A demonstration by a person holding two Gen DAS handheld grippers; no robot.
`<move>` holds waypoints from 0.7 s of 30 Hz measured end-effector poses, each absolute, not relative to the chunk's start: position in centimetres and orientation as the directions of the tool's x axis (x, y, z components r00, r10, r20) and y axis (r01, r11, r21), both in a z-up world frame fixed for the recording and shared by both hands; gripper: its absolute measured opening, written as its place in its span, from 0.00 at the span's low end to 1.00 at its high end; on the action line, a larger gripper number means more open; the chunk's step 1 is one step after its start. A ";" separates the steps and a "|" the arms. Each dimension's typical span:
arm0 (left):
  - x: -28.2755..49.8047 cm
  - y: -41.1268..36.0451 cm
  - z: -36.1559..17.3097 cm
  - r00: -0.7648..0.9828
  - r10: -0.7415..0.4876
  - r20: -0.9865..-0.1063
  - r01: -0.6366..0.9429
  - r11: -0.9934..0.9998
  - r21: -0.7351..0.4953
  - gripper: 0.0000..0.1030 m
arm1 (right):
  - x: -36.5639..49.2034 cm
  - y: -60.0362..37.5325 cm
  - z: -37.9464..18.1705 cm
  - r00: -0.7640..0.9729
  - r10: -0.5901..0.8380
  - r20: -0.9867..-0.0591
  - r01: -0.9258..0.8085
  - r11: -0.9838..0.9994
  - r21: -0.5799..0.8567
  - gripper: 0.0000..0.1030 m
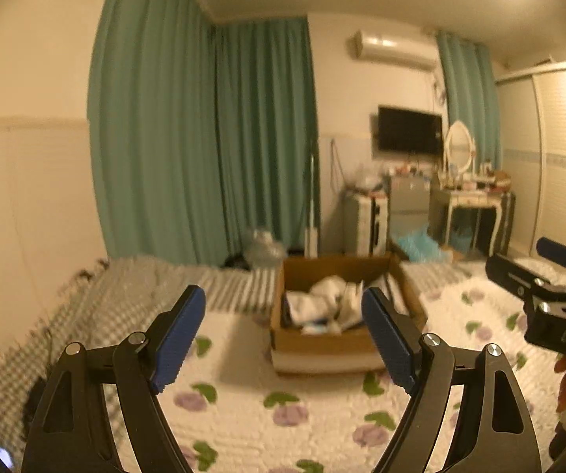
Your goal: Organize soft objects
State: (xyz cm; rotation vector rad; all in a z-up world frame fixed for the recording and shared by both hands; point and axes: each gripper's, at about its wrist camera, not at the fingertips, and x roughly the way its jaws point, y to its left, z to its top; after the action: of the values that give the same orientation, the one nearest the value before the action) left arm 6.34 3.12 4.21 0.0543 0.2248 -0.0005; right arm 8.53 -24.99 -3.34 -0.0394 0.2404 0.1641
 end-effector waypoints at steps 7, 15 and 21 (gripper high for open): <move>8.6 2.9 0.9 0.950 0.026 -0.312 -0.008 0.998 0.059 0.80 | 11.0 -25.5 -6.1 0.941 0.143 -0.306 -0.153 0.988 -0.009 1.00; 8.6 3.1 0.7 0.949 0.020 -0.314 -0.001 0.998 0.059 0.80 | 11.1 -25.1 -5.9 0.939 0.150 -0.310 -0.159 0.987 -0.003 1.00; 8.5 3.2 0.8 0.950 0.018 -0.312 0.001 0.998 0.060 0.80 | 10.5 -25.0 -5.4 0.942 0.151 -0.300 -0.160 0.987 -0.007 1.00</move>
State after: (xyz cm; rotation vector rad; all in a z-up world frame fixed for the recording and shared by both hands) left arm 8.53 3.16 0.77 0.0595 0.3181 0.0084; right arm 10.51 -24.98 -5.37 -0.0312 0.3040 0.1586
